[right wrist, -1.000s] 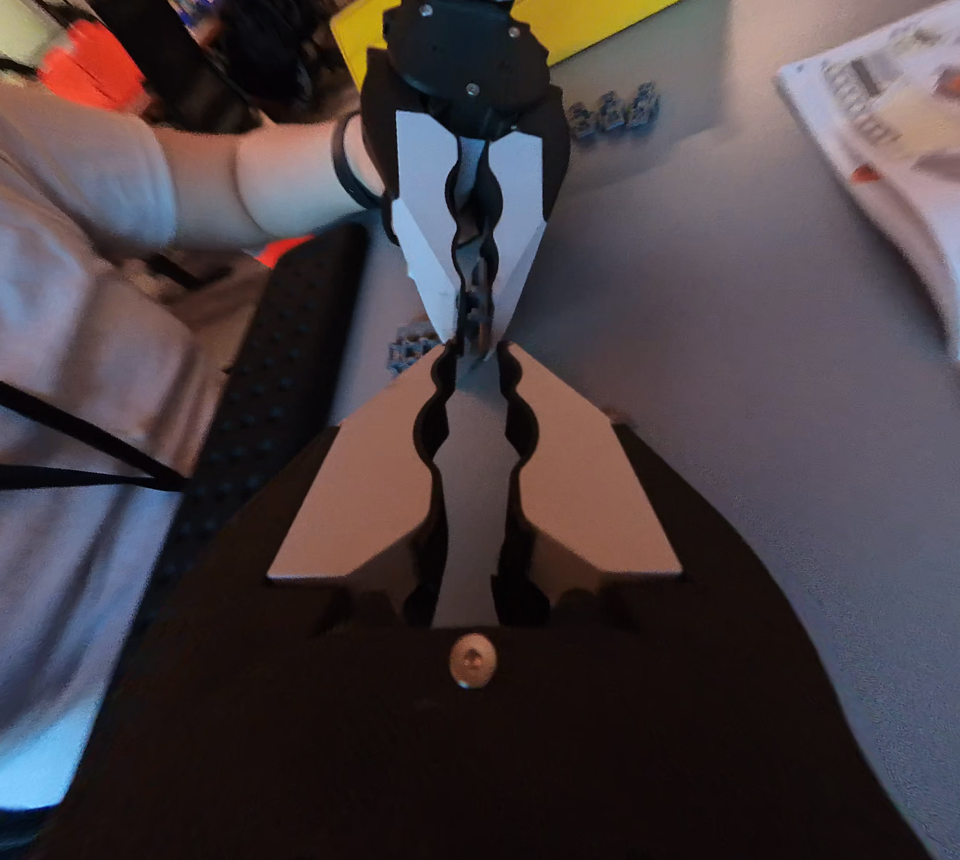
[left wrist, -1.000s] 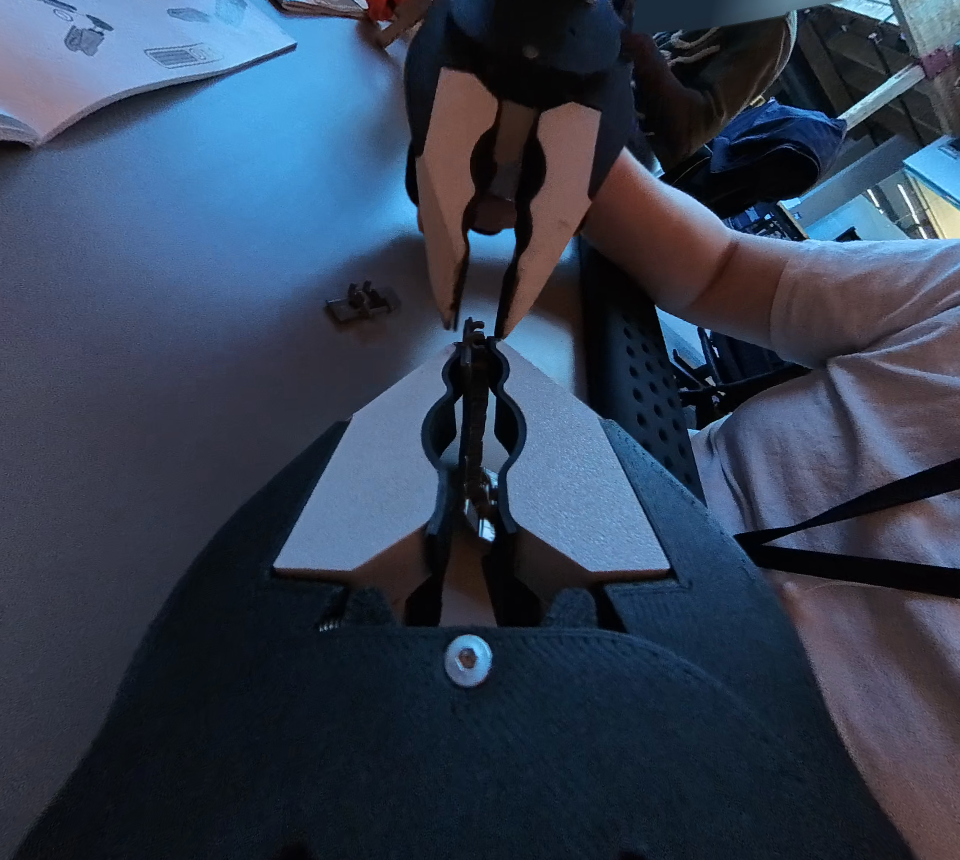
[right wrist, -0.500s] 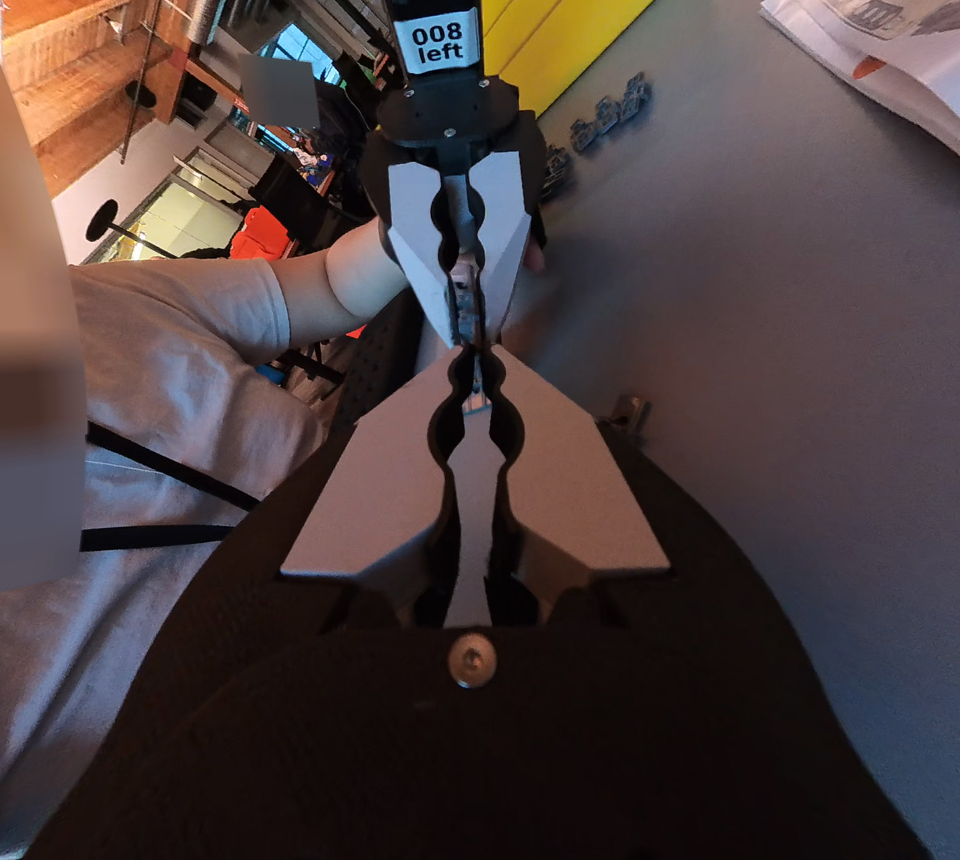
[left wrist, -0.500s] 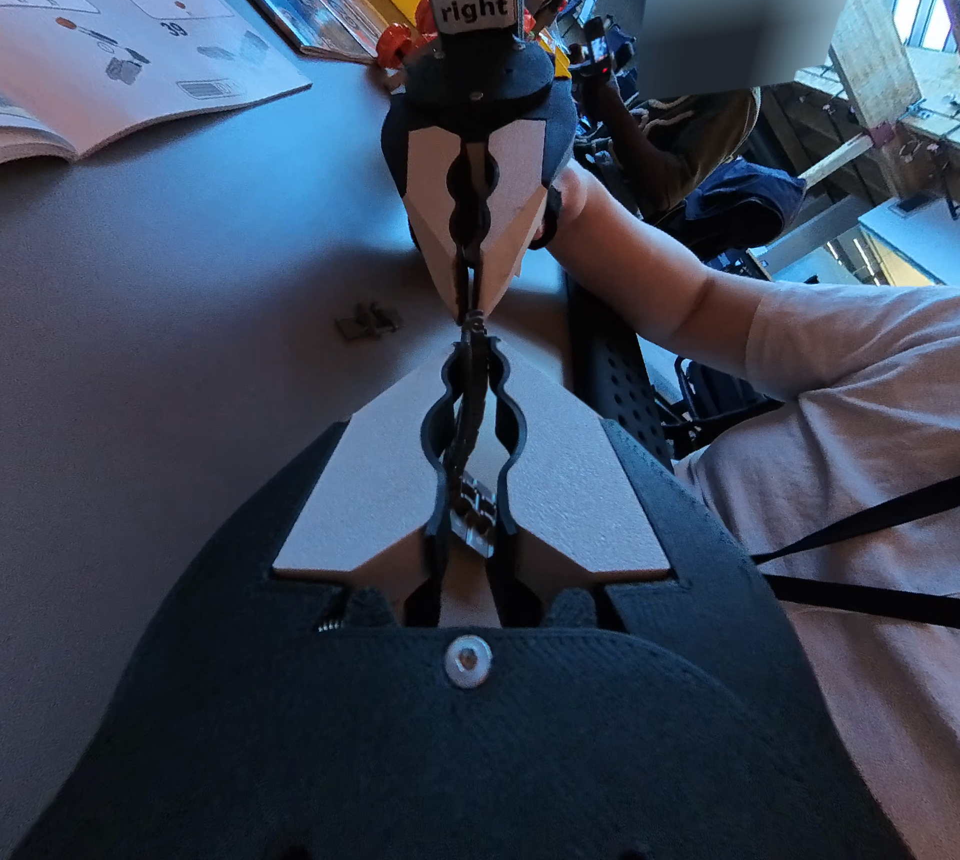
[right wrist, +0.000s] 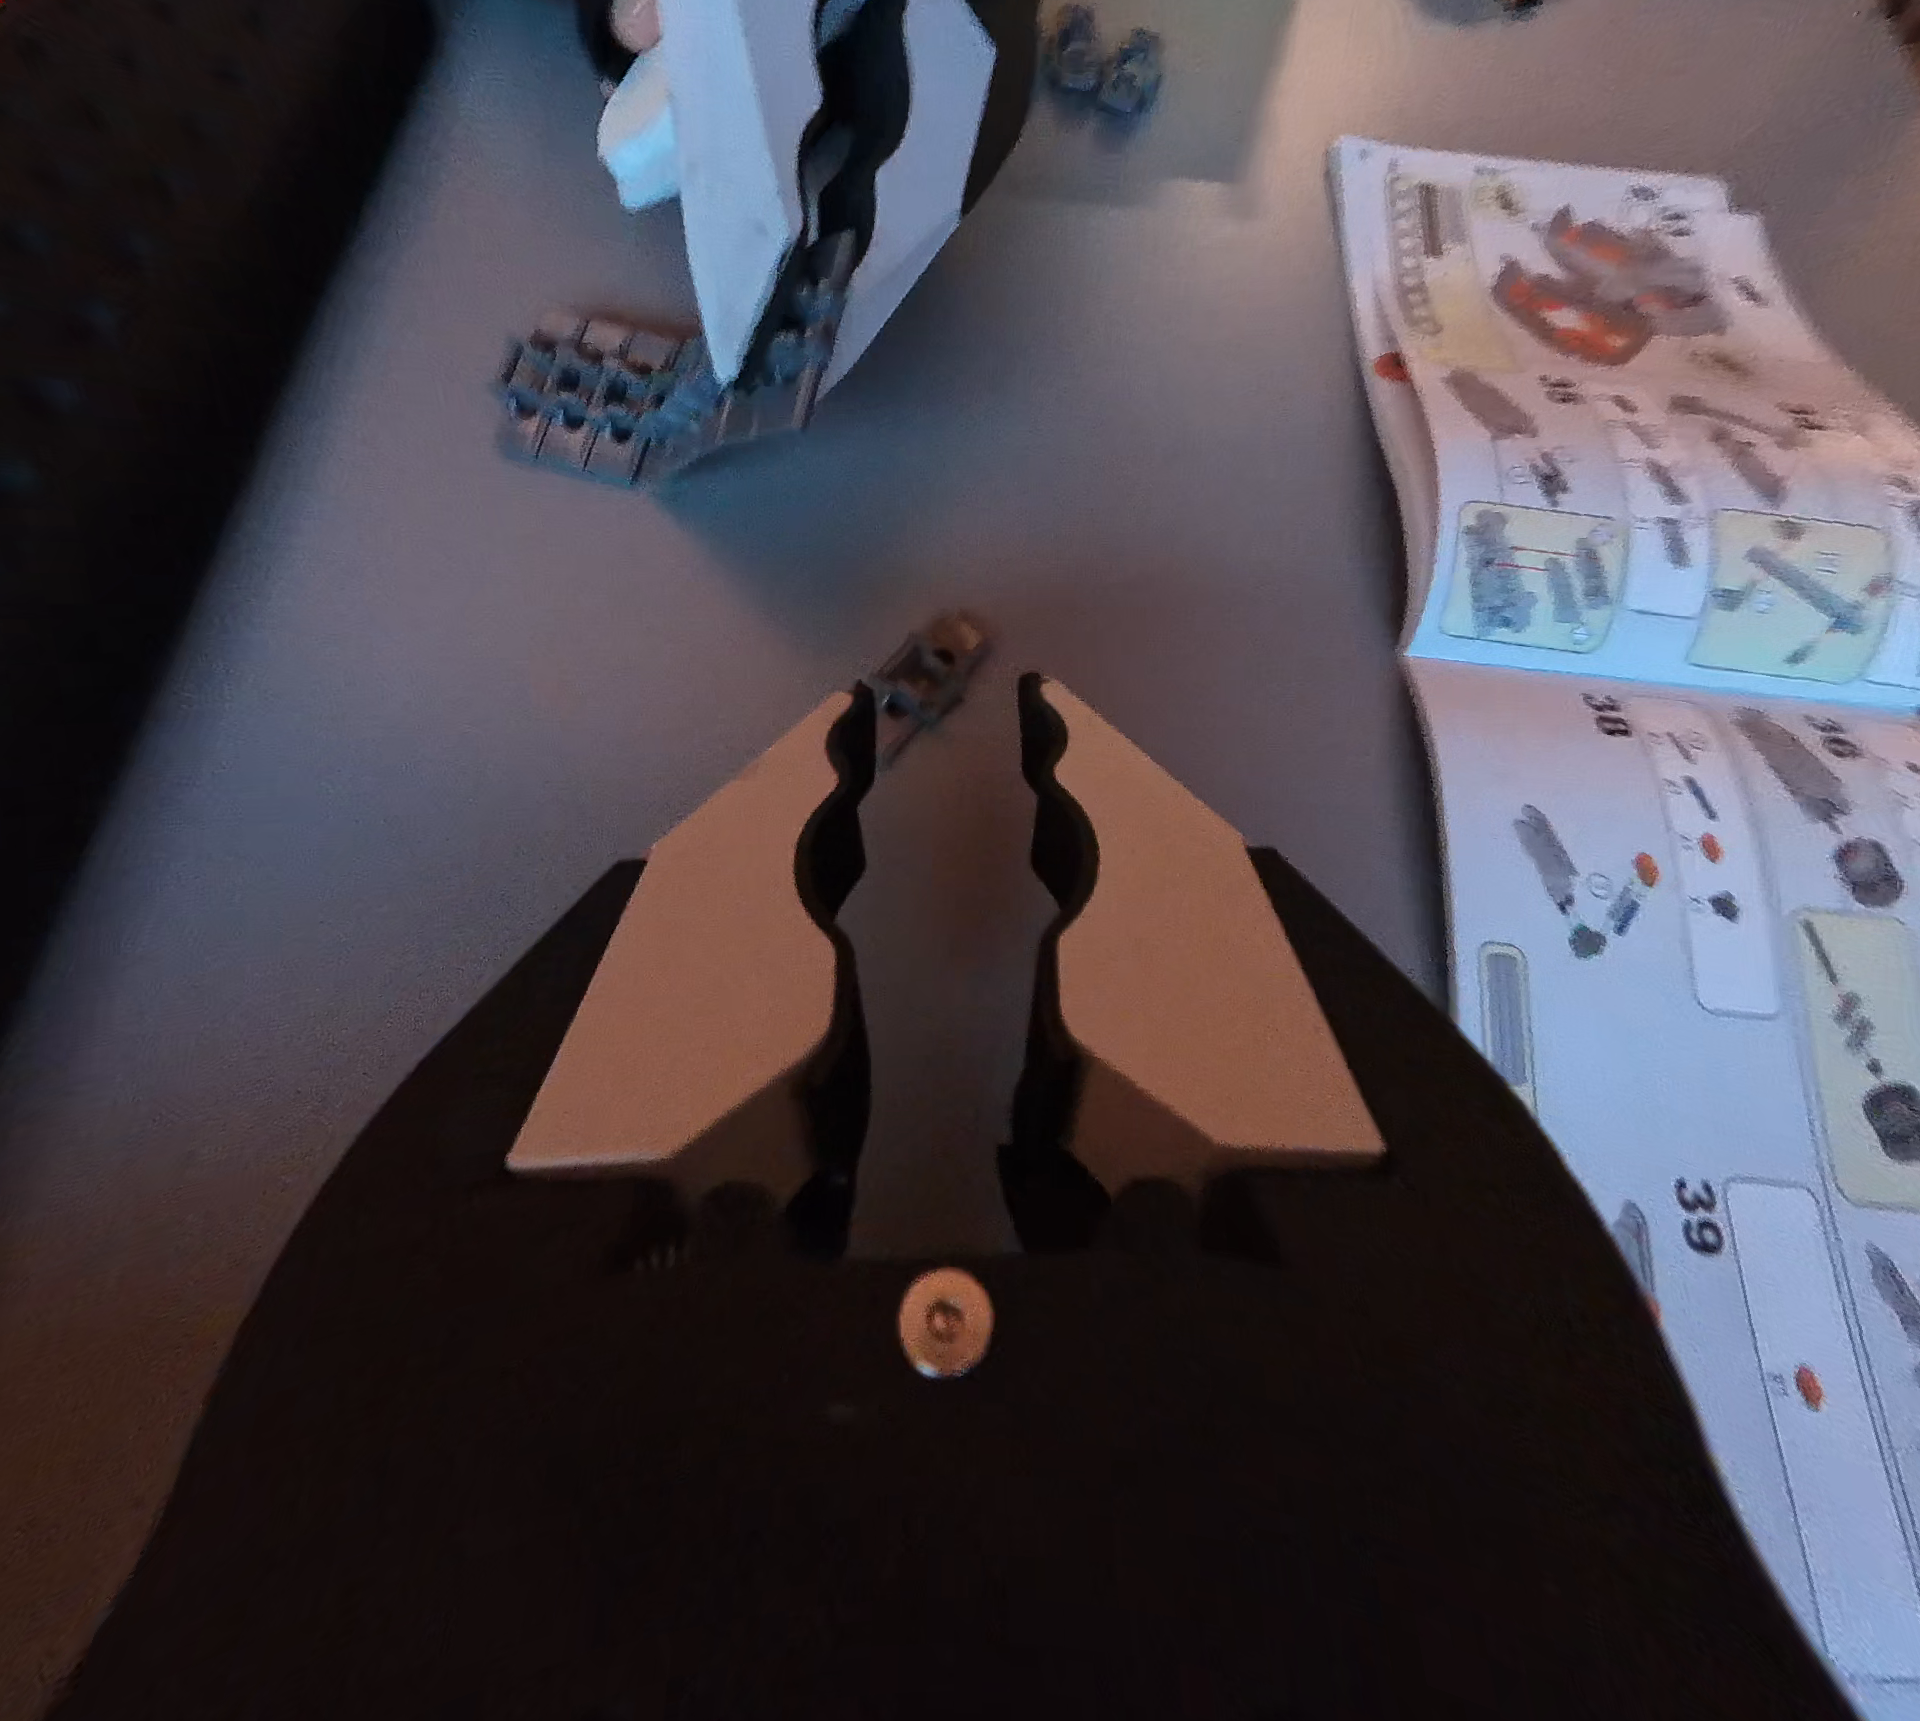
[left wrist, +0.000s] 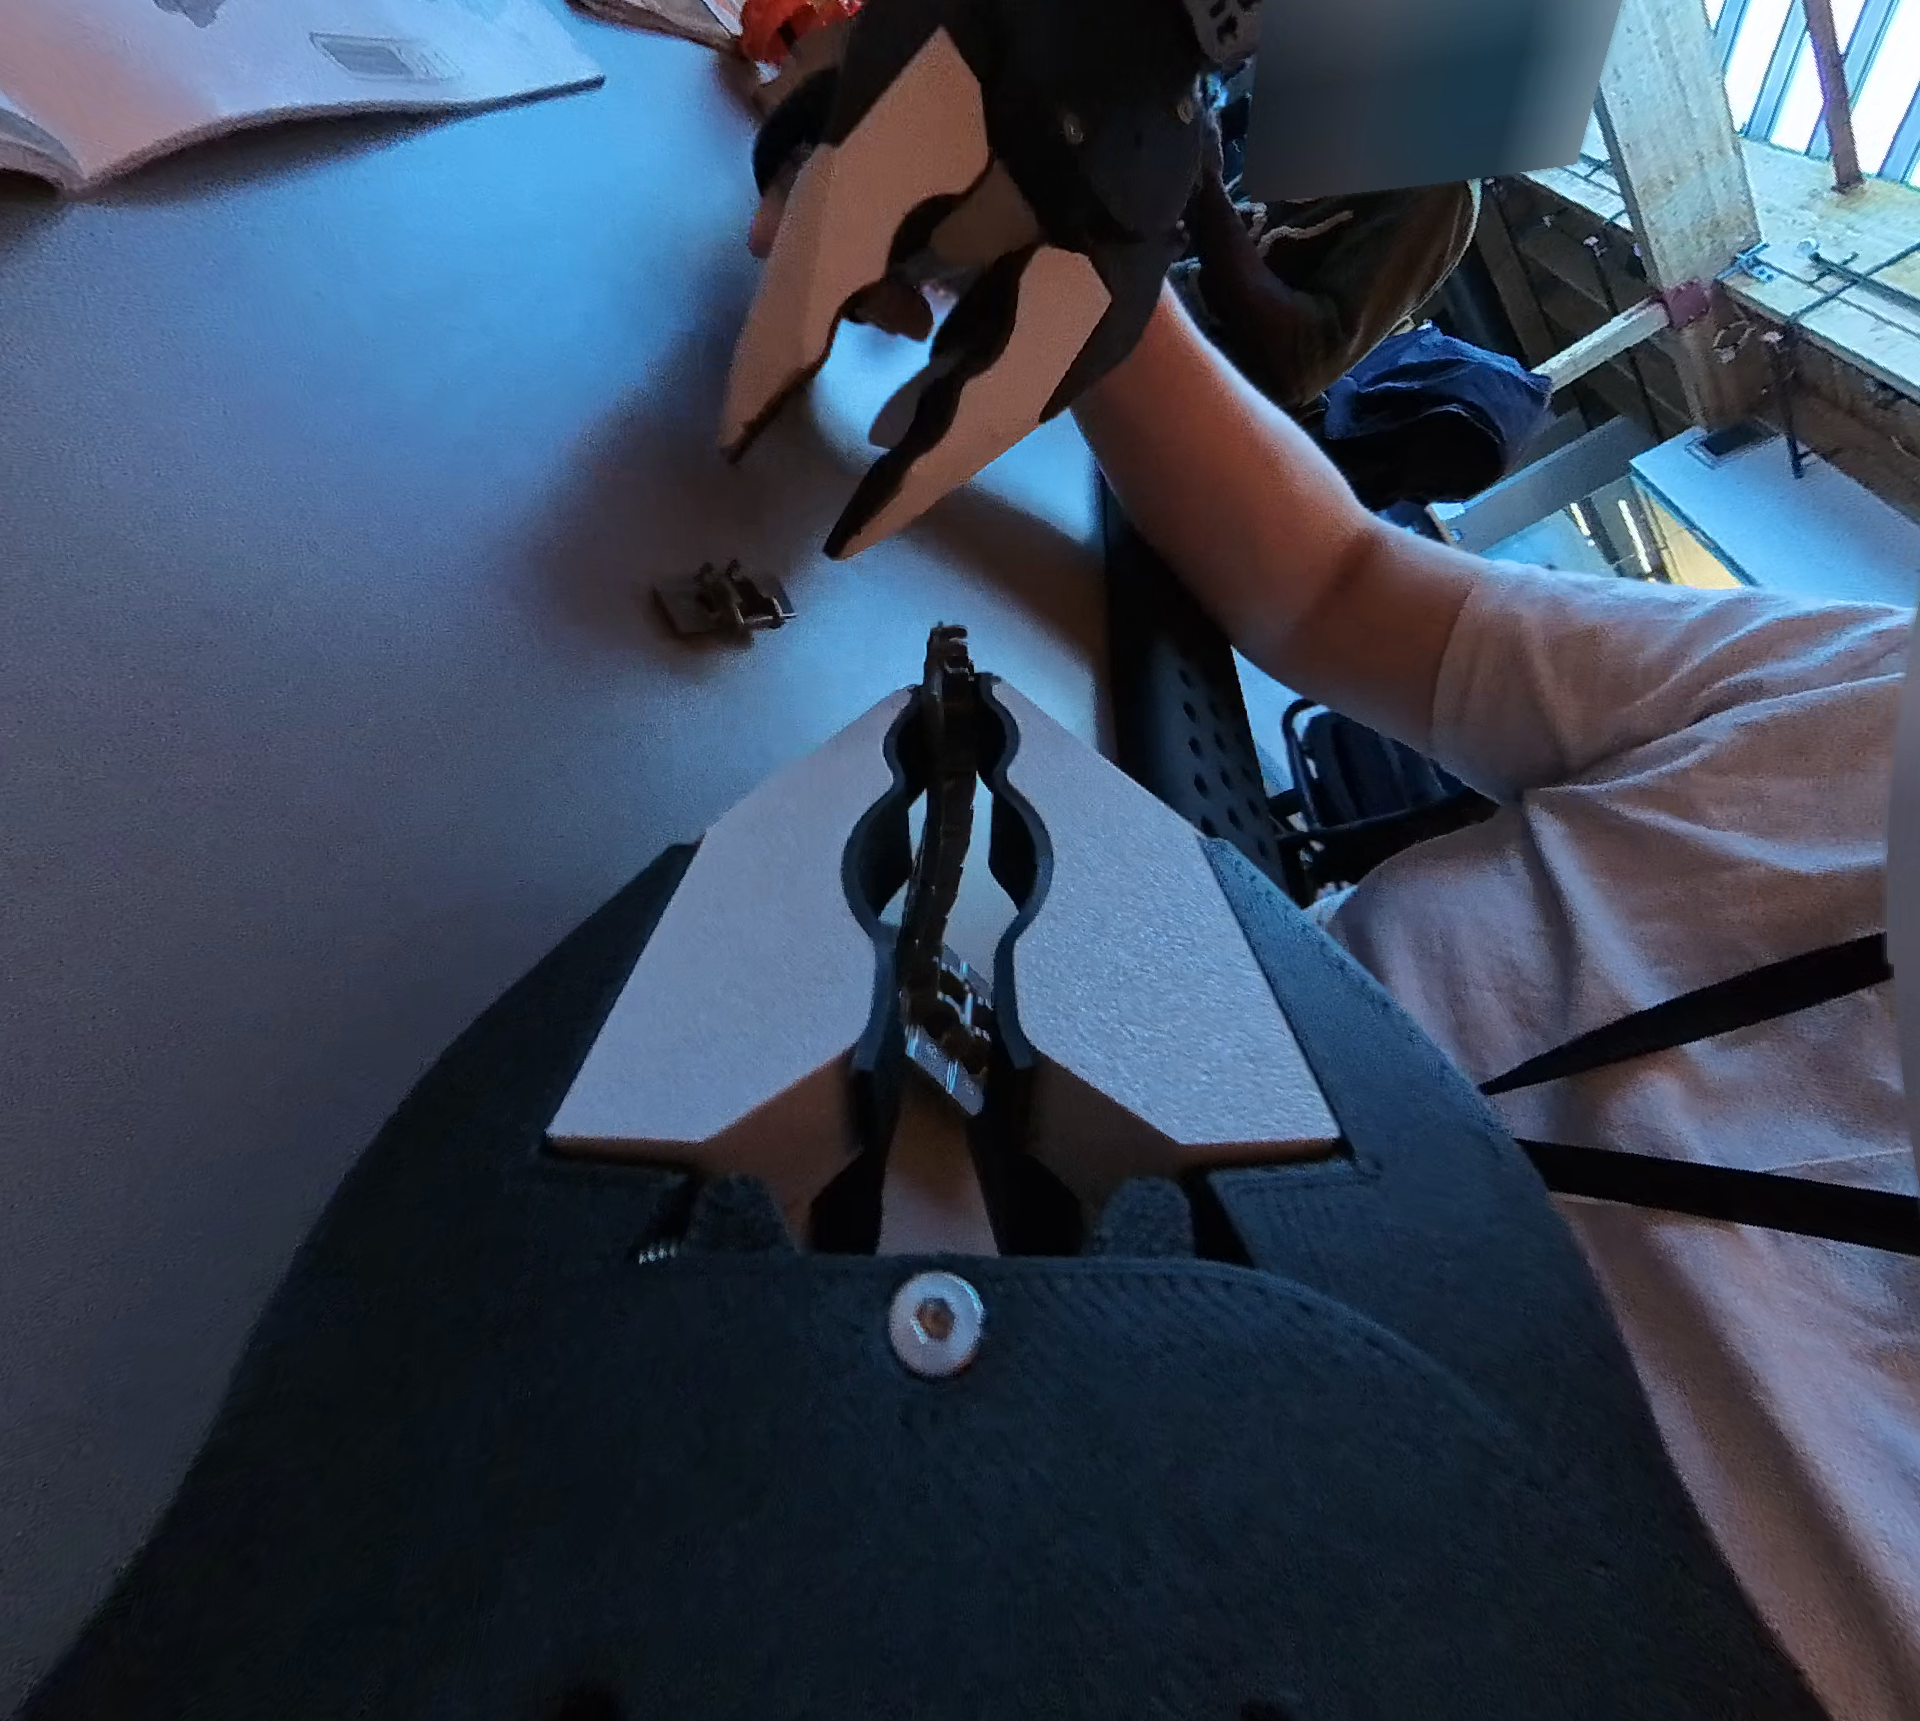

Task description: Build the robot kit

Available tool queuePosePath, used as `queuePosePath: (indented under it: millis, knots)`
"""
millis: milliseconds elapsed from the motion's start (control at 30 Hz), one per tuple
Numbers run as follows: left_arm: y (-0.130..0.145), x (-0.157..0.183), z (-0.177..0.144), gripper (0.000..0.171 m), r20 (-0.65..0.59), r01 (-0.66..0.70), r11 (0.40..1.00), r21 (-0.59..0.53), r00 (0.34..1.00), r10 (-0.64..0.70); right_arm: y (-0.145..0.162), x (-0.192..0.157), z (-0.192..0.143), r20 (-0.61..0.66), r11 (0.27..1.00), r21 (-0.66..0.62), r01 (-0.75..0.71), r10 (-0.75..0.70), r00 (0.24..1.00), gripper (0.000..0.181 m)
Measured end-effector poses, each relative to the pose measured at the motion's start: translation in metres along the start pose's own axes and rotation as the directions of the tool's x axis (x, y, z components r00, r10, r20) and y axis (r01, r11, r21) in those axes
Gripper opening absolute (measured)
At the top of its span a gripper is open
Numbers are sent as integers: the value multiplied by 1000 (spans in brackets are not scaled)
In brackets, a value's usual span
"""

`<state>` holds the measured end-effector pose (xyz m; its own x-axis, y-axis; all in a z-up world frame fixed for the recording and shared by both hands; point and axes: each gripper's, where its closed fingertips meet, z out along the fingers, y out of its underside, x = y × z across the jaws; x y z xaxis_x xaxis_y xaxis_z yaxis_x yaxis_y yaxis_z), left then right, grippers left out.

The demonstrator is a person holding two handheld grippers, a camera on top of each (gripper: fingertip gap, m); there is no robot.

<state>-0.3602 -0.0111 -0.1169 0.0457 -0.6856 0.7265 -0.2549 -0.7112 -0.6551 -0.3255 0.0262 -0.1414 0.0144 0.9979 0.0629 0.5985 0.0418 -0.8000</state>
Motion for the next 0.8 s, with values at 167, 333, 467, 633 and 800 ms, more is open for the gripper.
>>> queuePosePath:
  millis: [167,333,467,633,800]
  knots:
    - [-1,-4,-3,6,-2,43,999,6,999,-43,14,-2,15,111,990,-114,-84,96,989,17]
    - [1,-5,-4,6,-3,56,998,-4,998,-56,11,-36,16,212,957,-162,-241,272,939,11]
    - [6,-5,-2,6,-4,66,997,-35,998,-66,9,-31,10,118,980,-98,-173,184,976,8]
    - [16,-4,-2,6,-9,103,990,-95,994,-105,7,-18,19,-36,973,-87,-216,214,976,28]
    - [25,-1,-2,6,-41,160,975,-156,985,-168,0,-27,22,-128,961,-9,-278,275,953,31]
